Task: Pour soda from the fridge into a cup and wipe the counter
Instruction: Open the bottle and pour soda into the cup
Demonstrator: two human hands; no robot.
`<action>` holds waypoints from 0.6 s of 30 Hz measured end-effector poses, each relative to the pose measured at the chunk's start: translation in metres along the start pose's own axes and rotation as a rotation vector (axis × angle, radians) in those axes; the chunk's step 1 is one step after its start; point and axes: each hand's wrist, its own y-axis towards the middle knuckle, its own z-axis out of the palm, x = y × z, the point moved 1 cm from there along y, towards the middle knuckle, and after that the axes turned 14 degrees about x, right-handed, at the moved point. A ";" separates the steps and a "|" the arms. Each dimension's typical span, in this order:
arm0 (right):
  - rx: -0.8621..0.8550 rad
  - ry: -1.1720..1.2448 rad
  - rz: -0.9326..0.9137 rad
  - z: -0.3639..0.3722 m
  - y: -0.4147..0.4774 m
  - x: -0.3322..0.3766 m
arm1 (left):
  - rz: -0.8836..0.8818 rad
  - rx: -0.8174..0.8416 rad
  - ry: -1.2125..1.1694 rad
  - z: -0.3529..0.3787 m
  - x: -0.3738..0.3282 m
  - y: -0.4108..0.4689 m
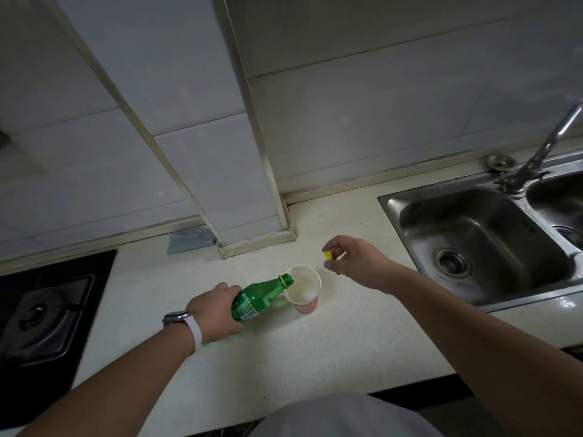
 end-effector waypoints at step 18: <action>0.049 0.021 -0.003 0.009 0.009 -0.001 | -0.025 0.021 0.115 -0.014 0.001 -0.009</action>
